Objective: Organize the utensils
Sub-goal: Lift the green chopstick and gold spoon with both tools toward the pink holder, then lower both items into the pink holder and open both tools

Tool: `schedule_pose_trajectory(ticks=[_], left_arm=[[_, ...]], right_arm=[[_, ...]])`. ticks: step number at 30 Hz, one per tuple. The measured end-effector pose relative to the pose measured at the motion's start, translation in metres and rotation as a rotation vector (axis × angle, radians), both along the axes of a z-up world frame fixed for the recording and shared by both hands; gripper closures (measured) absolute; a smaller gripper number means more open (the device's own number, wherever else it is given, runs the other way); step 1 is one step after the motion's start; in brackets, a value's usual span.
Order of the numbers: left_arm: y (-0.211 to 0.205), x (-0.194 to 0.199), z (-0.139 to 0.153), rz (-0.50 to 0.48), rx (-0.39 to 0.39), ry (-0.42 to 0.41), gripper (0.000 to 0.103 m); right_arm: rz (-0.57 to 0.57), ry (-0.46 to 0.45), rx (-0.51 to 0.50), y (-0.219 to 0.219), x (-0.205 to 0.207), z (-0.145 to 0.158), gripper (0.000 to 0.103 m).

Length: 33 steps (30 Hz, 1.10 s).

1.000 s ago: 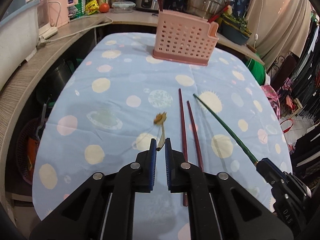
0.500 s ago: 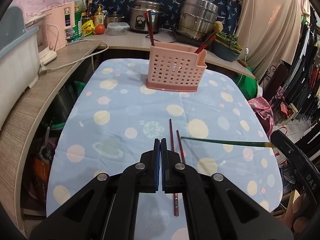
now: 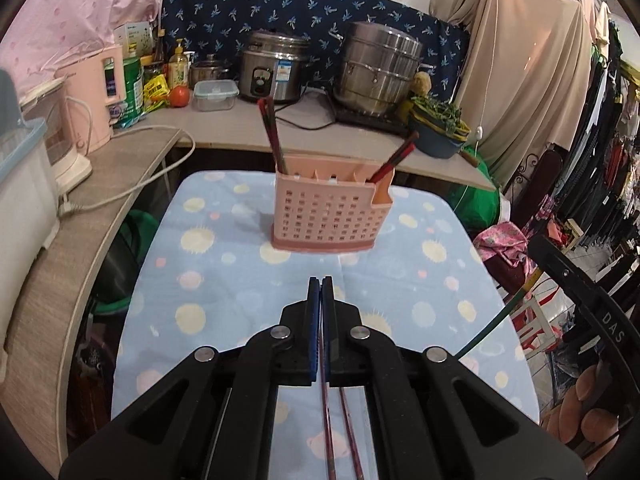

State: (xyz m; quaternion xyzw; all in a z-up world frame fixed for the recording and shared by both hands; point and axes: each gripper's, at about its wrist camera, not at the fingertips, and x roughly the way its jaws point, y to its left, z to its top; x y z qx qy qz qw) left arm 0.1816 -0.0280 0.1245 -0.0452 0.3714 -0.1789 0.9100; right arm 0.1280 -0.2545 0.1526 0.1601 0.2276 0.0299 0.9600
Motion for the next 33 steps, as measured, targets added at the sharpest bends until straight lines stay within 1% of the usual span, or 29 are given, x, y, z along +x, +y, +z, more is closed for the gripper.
schedule_pose_trajectory(ticks=[6,10,14,16,20,23,27,33], left_arm=[[-0.003,0.043,0.038,0.007,-0.039,-0.042,0.102],[-0.010,0.073,0.069,0.013,-0.050,-0.108,0.102],[-0.019,0.104,0.087,0.018,-0.063,-0.146,0.102],[-0.023,0.117,0.087,0.020,-0.061,-0.151,0.102],[-0.032,0.146,0.075,0.030,-0.050,-0.140,0.102],[-0.035,0.163,0.065,0.025,-0.045,-0.135,0.102],[-0.040,0.182,0.048,0.019,-0.040,-0.108,0.102],[-0.046,0.198,0.018,0.015,-0.039,-0.056,0.102]], right_arm=[[-0.015,-0.099,0.035,-0.015,0.041,0.043,0.096],[-0.042,-0.167,0.056,-0.025,0.074,0.069,0.096],[-0.063,-0.208,0.052,-0.029,0.105,0.087,0.096],[-0.074,-0.222,0.045,-0.030,0.123,0.091,0.096],[-0.087,-0.222,0.046,-0.034,0.157,0.087,0.096],[-0.091,-0.207,0.034,-0.033,0.179,0.078,0.096],[-0.081,-0.155,0.030,-0.032,0.201,0.053,0.096],[-0.056,-0.078,0.008,-0.026,0.218,0.017,0.096]])
